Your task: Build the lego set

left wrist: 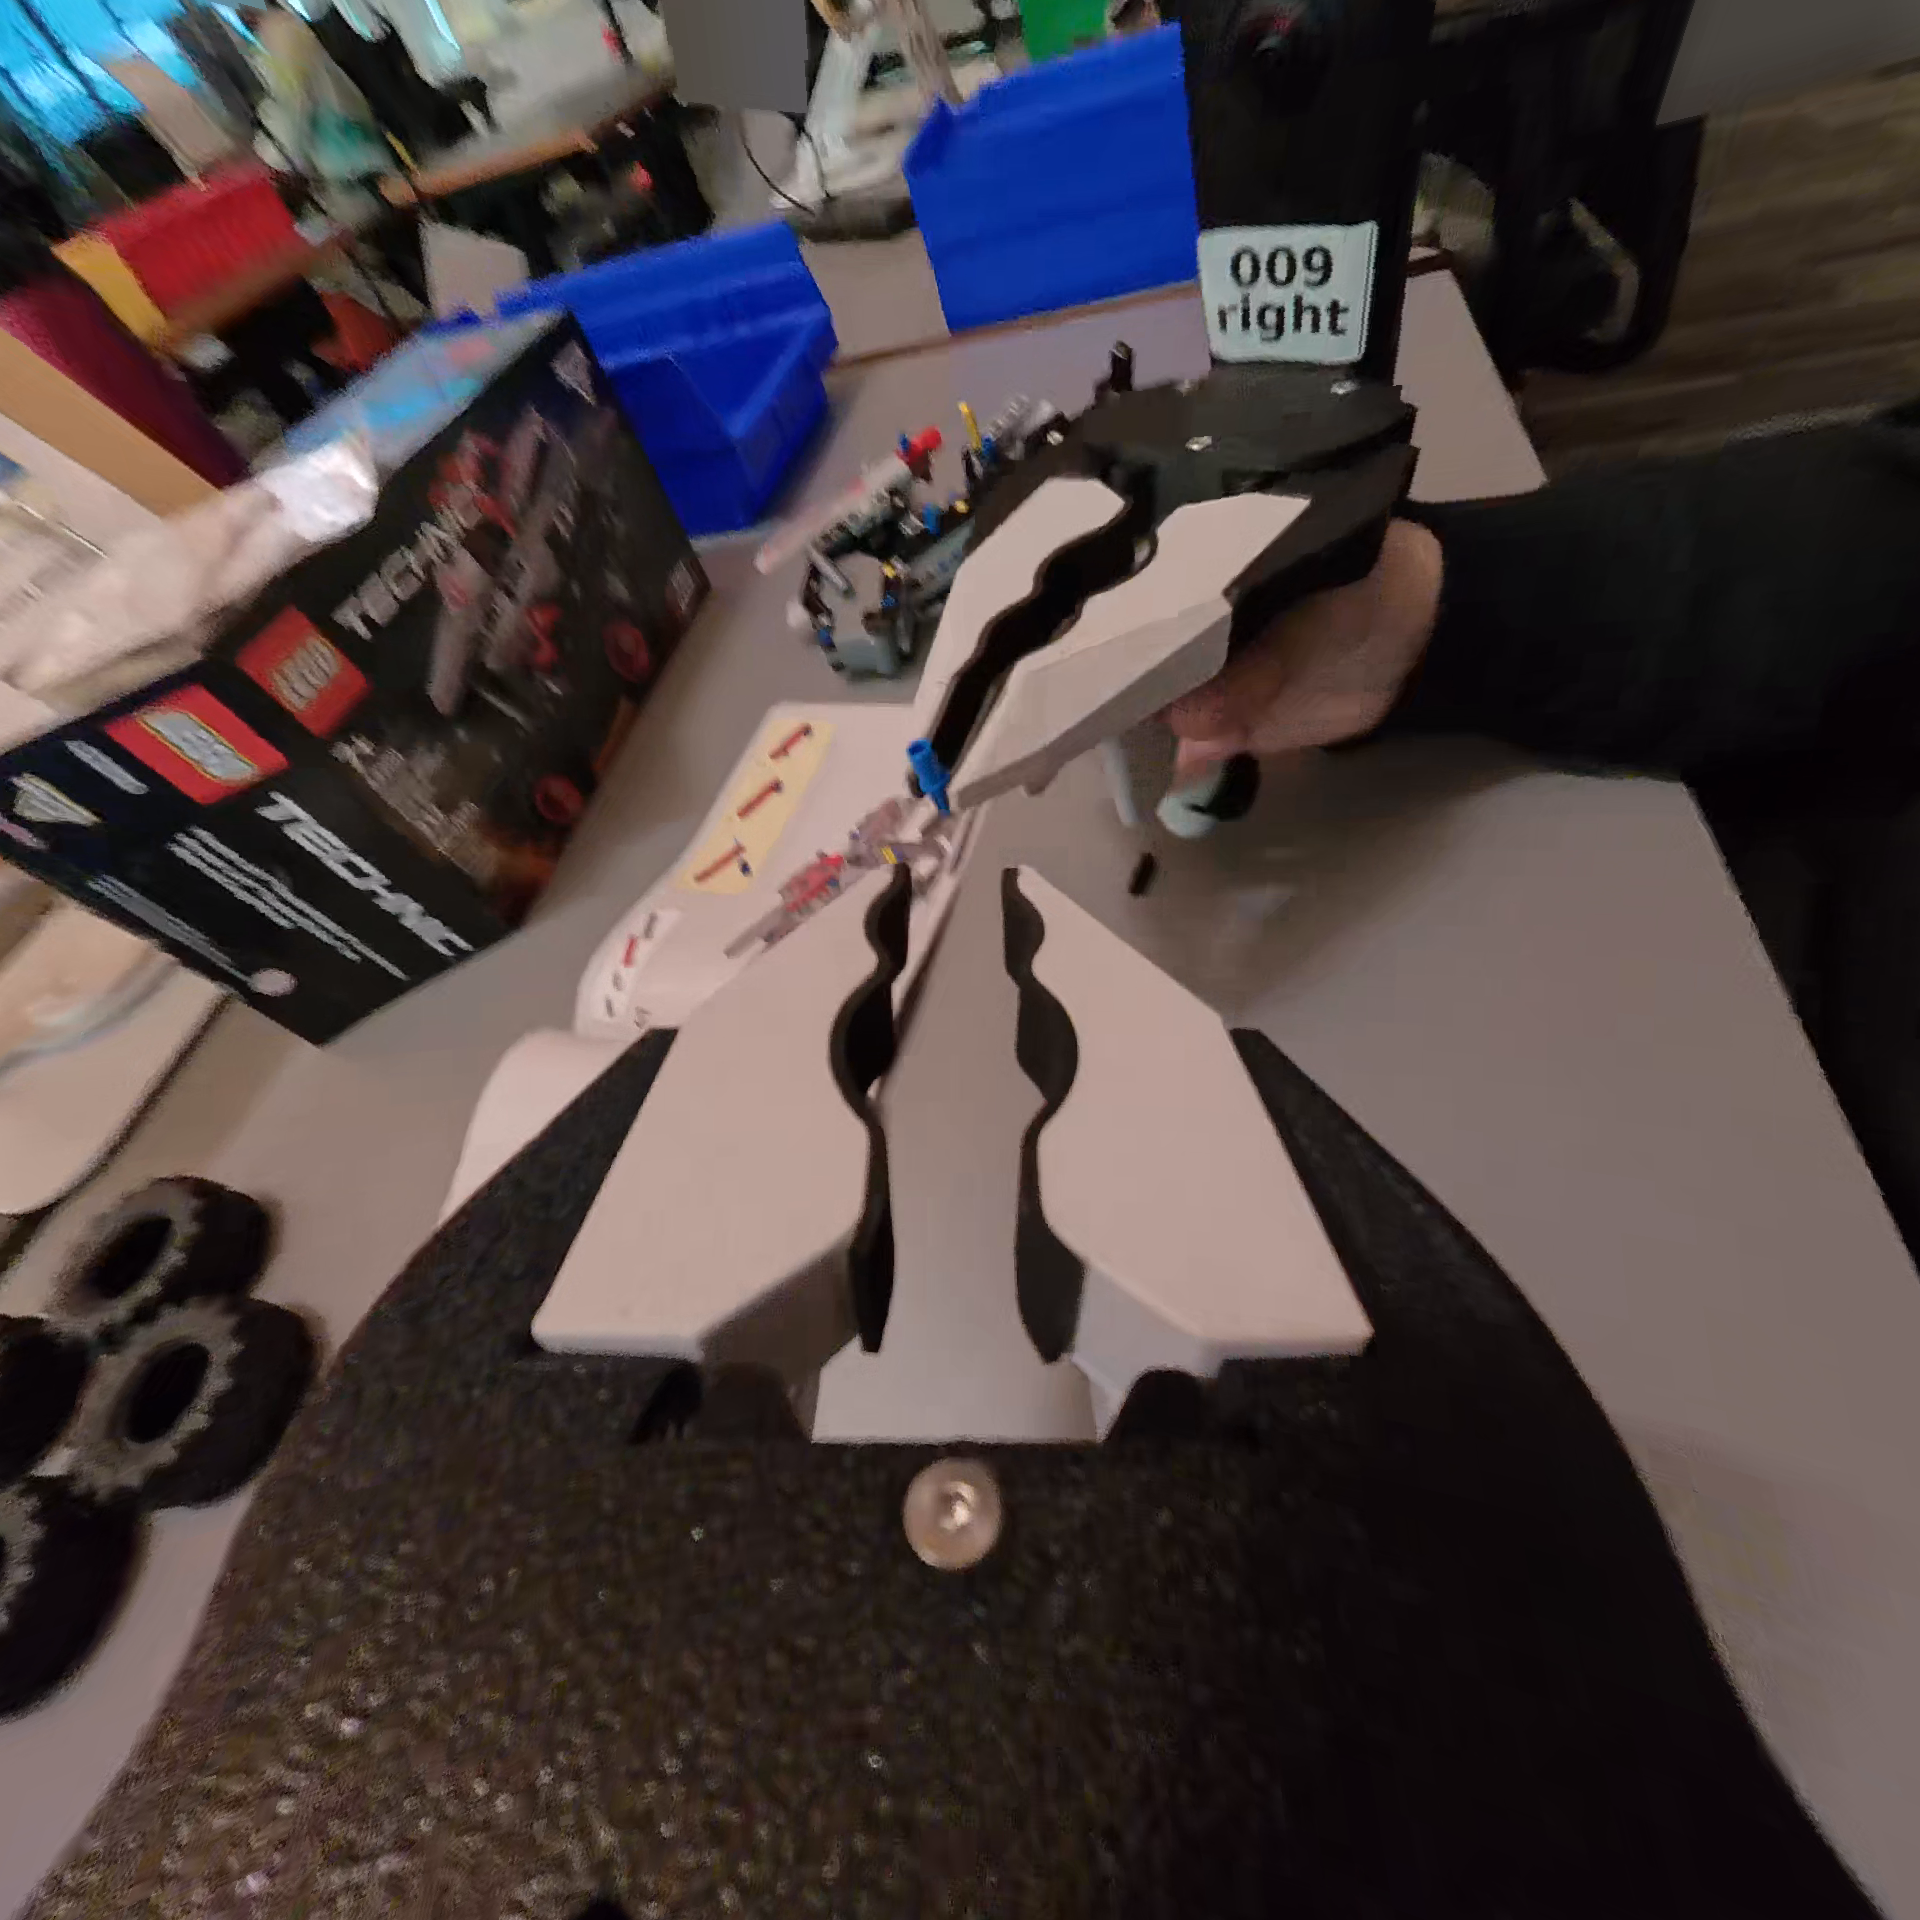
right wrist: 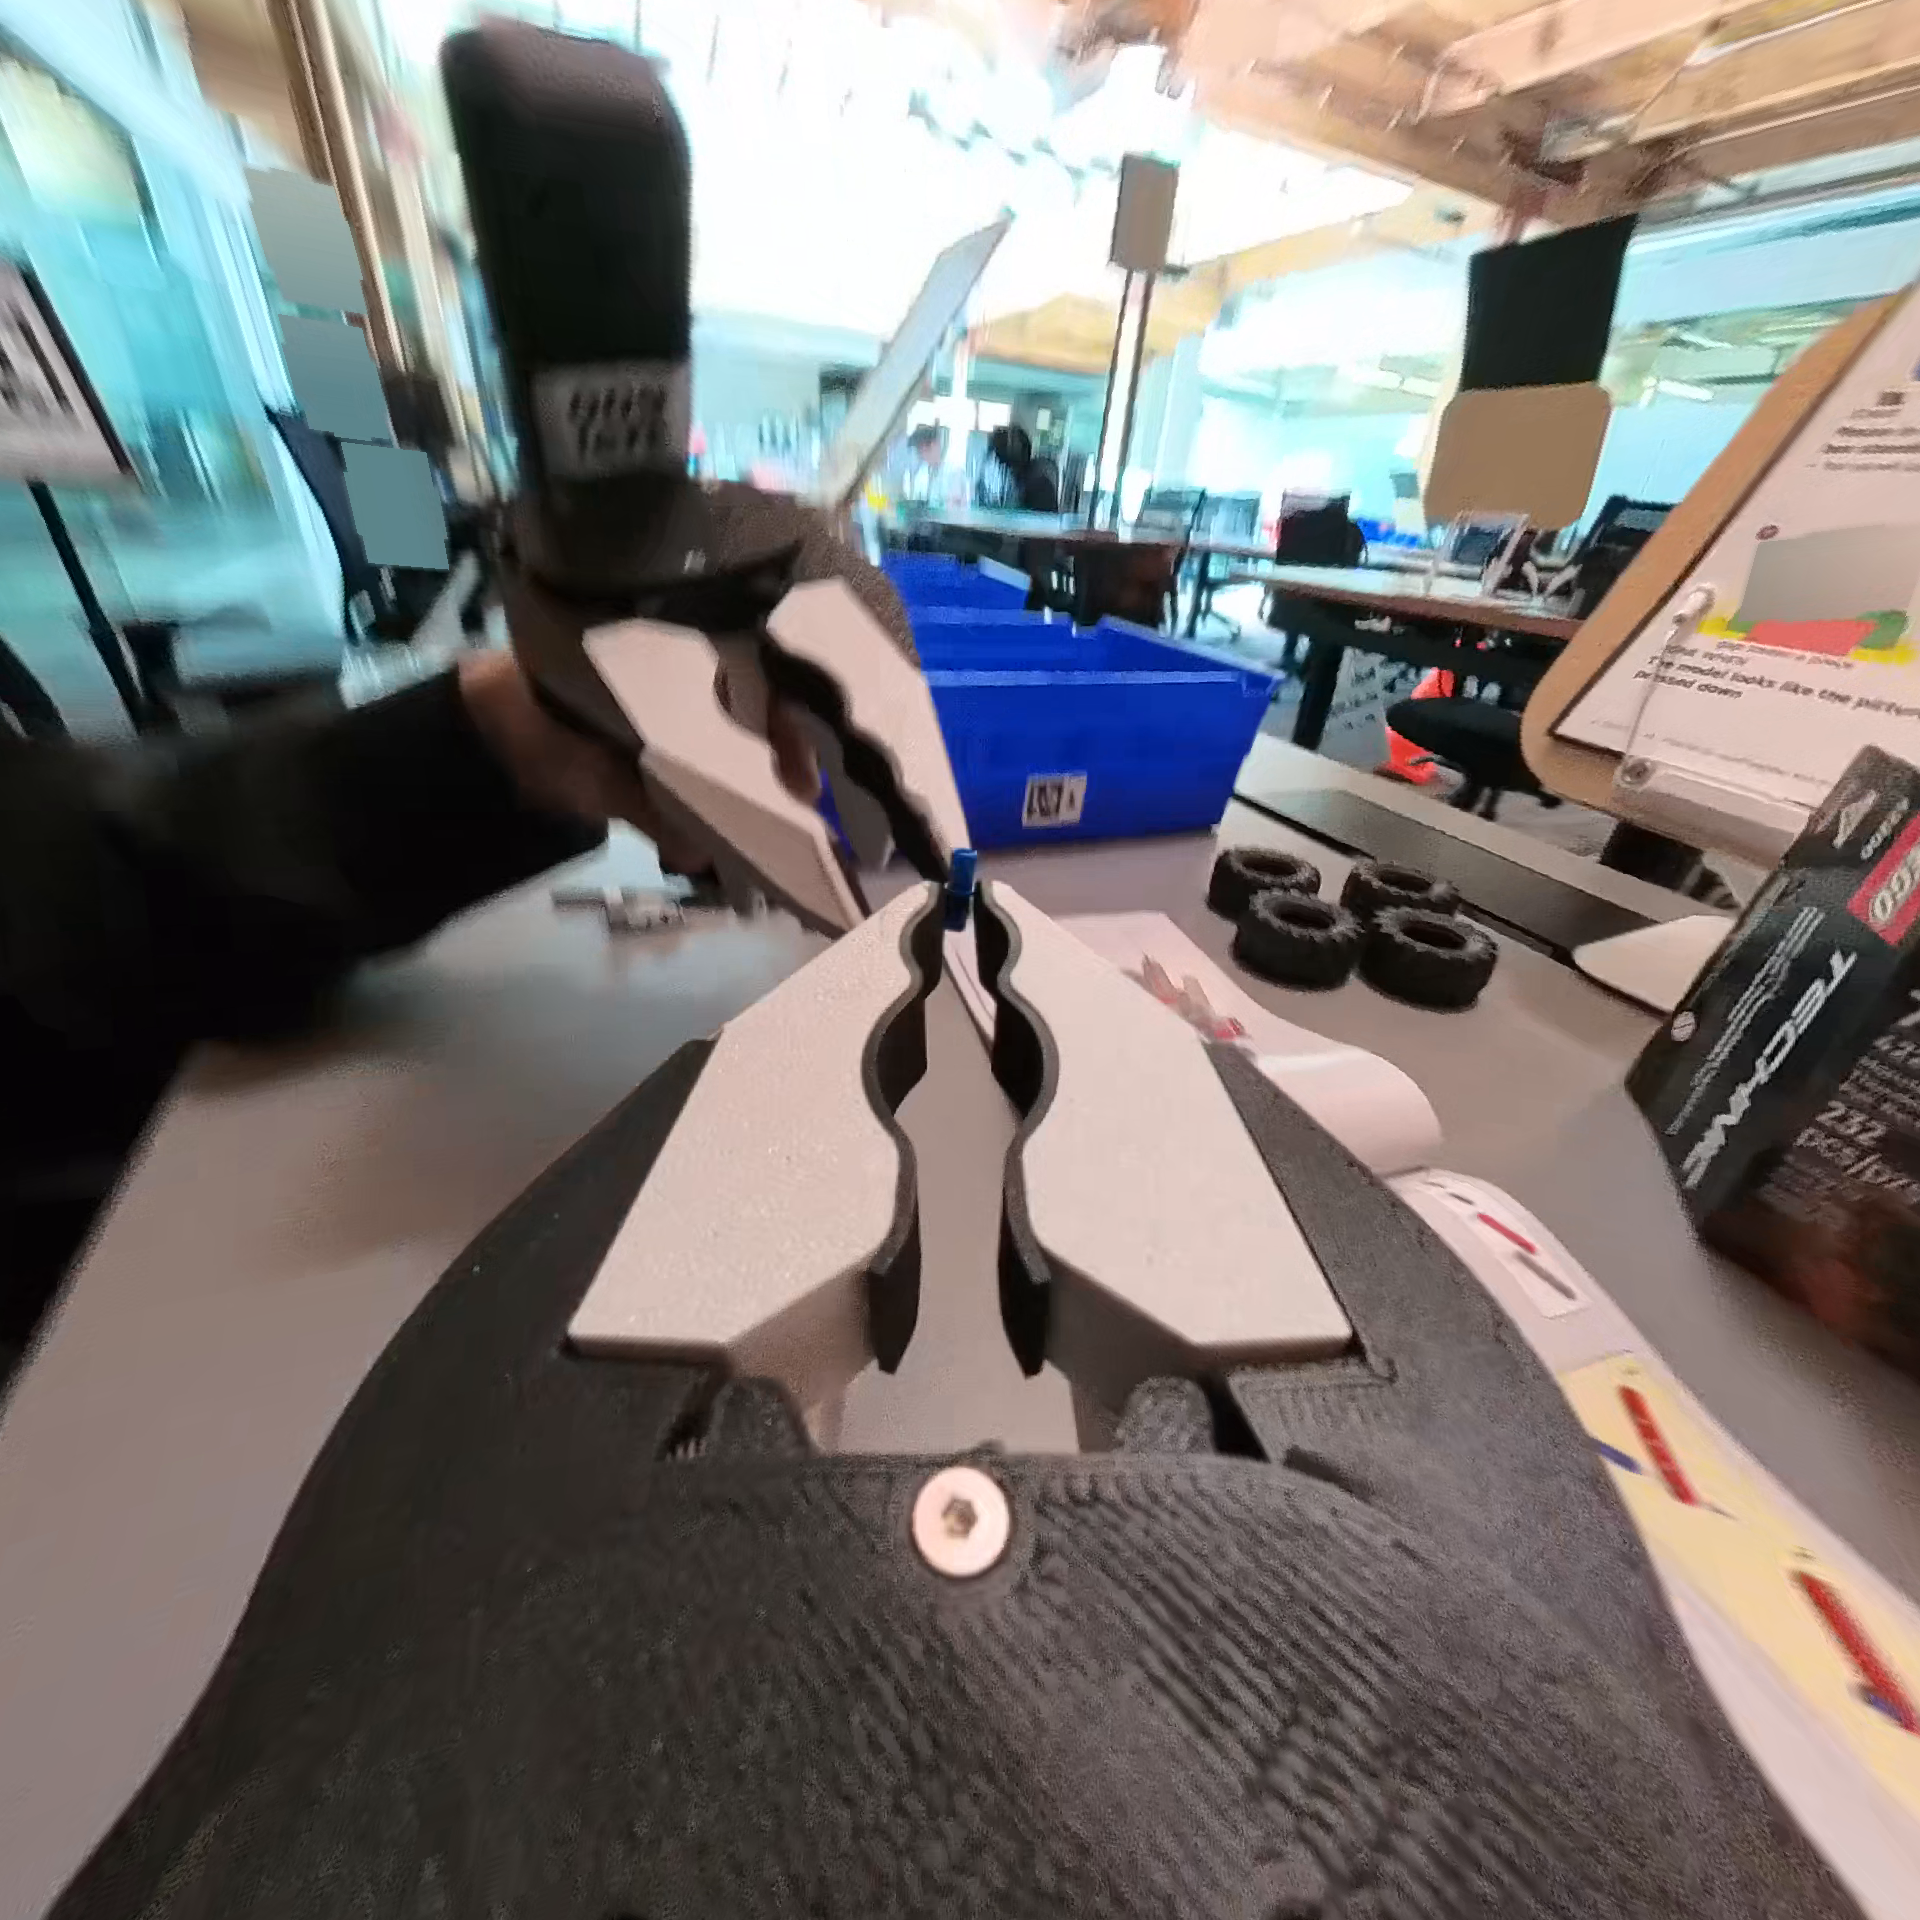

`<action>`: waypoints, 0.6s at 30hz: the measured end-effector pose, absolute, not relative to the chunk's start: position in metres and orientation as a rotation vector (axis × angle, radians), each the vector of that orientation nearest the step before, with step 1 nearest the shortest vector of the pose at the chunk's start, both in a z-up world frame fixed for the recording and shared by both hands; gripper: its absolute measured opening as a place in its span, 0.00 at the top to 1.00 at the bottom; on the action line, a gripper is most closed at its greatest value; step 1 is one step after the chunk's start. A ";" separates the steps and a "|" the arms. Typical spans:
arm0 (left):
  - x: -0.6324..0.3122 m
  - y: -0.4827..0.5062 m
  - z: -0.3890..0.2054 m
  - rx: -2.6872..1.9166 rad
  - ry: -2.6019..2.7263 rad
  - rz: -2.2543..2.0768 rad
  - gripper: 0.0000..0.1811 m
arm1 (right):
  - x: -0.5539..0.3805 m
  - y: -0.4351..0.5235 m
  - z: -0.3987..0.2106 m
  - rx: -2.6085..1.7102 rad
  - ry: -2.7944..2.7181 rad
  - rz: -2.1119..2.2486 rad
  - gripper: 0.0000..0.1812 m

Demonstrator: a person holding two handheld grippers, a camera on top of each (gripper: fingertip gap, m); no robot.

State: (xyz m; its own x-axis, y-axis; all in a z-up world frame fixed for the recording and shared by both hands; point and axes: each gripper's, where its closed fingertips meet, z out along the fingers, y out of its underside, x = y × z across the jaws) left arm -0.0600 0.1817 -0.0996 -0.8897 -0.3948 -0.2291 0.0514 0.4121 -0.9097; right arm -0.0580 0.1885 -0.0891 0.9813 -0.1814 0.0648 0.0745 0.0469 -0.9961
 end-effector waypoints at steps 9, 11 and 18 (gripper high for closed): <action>-0.052 0.164 -0.050 -0.178 1.782 -1.286 0.94 | -0.047 0.172 -0.040 -1.041 0.380 0.278 0.98; -0.053 0.163 -0.046 -0.166 1.745 -1.269 0.96 | -0.052 0.175 -0.037 -1.021 0.379 0.316 0.98; -0.055 0.170 -0.036 -0.127 1.676 -1.225 1.00 | -0.057 0.177 -0.029 -0.977 0.395 0.365 0.98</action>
State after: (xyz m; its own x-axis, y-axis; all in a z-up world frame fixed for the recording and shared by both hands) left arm -0.0554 0.1705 -0.0359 -0.4814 -0.5875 -0.6504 0.4413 0.4787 -0.7590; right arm -0.0570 0.1773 -0.0287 0.8698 0.1204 -0.4784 -0.4677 0.5101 -0.7219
